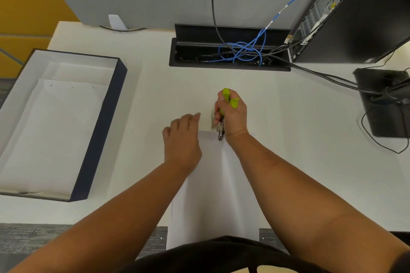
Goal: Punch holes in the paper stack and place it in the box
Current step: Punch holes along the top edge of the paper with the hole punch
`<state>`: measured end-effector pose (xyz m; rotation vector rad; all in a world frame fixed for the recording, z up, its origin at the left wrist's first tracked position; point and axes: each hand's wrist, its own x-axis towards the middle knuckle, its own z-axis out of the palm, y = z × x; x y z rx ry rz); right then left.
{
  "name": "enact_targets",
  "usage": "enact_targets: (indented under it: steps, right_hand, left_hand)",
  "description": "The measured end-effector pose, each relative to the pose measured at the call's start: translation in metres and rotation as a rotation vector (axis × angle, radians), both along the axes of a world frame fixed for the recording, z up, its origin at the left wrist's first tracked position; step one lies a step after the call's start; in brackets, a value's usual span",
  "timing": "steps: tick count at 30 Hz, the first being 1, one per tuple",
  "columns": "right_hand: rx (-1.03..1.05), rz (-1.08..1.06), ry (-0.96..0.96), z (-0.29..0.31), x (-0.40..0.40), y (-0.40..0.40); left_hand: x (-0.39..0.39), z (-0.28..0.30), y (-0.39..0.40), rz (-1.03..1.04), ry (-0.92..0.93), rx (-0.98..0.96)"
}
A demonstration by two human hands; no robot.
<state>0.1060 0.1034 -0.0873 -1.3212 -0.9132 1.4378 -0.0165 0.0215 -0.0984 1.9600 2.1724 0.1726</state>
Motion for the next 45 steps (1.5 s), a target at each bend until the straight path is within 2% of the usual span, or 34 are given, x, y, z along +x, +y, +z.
enact_targets:
  steps: [2, 4, 13, 20, 28, 37, 45]
  right_hand:
    - [-0.003, -0.001, 0.007, 0.0, -0.001, 0.0]
    - [-0.004, -0.005, 0.004, 0.0, -0.001, 0.0]
    - [0.002, -0.013, 0.019, -0.002, 0.003, 0.001]
    - [-0.096, -0.023, 0.209, 0.0, 0.009, 0.004]
    - [-0.102, -0.016, 0.157, 0.004, 0.007, 0.005]
    - [-0.108, 0.166, 0.148, 0.01, 0.012, 0.006]
    - [-0.187, 0.021, 0.07, 0.015, 0.0, 0.008]
  left_hand:
    - [0.006, 0.001, 0.008, -0.134, 0.021, -0.047]
    - [0.012, -0.001, 0.014, -0.178, 0.024, -0.117]
    - [0.018, -0.013, 0.022, -0.125, -0.047, -0.141]
    - [0.017, -0.015, 0.021, -0.092, -0.093, -0.087]
    - [0.014, -0.018, 0.021, -0.092, -0.117, -0.087]
    - [0.017, -0.014, 0.025, -0.063, -0.122, -0.129]
    - [0.017, -0.015, 0.022, -0.063, -0.097, -0.093]
